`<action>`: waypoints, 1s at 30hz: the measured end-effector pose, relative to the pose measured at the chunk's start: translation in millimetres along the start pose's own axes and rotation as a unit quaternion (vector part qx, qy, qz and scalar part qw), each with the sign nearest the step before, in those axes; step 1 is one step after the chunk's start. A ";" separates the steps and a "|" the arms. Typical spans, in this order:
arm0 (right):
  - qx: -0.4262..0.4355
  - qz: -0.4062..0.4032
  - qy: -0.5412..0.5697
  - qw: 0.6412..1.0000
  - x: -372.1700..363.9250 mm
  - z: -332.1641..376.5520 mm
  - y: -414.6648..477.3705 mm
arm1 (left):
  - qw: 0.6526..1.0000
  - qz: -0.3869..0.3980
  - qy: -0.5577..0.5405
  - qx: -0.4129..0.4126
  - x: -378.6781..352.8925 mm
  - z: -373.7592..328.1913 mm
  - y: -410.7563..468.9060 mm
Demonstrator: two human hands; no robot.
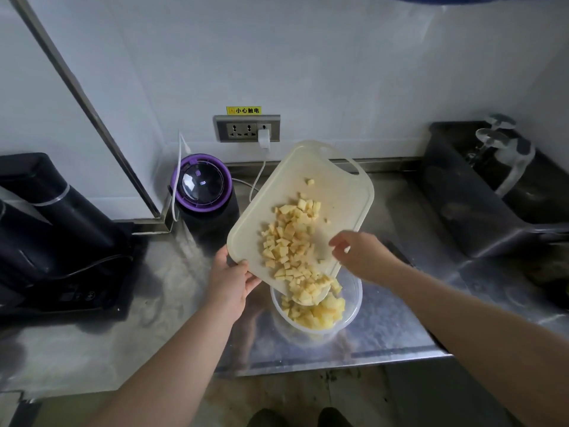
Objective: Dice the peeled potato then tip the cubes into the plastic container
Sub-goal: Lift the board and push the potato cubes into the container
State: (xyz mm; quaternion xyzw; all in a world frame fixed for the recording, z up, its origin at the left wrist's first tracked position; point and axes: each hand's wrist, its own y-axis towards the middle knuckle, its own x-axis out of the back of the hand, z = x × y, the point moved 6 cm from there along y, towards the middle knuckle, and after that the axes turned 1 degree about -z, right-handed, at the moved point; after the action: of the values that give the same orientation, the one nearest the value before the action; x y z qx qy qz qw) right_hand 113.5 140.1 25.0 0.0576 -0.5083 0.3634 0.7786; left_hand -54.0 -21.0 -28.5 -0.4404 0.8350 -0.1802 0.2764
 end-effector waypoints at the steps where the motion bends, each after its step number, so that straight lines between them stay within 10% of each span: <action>1: 0.003 -0.028 -0.002 1.000 11.7 5.0 9.9 | 1.000 0.005 -0.001 -0.003 -0.6 0.1 0.1; 8: 0.092 -0.110 -0.042 0.989 60.9 51.2 82.2 | 0.998 0.053 0.003 -0.024 -2.6 -2.9 2.3; 30: 0.053 0.053 -0.036 0.996 -41.2 9.4 9.6 | 0.999 0.002 -0.009 -0.032 3.3 -8.8 11.8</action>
State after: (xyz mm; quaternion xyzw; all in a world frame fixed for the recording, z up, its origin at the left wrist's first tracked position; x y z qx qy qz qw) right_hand 91.4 121.9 -7.6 0.0849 -0.5186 0.4286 0.7349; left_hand -68.5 -16.8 -29.0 -0.4488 0.8389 -0.1483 0.2699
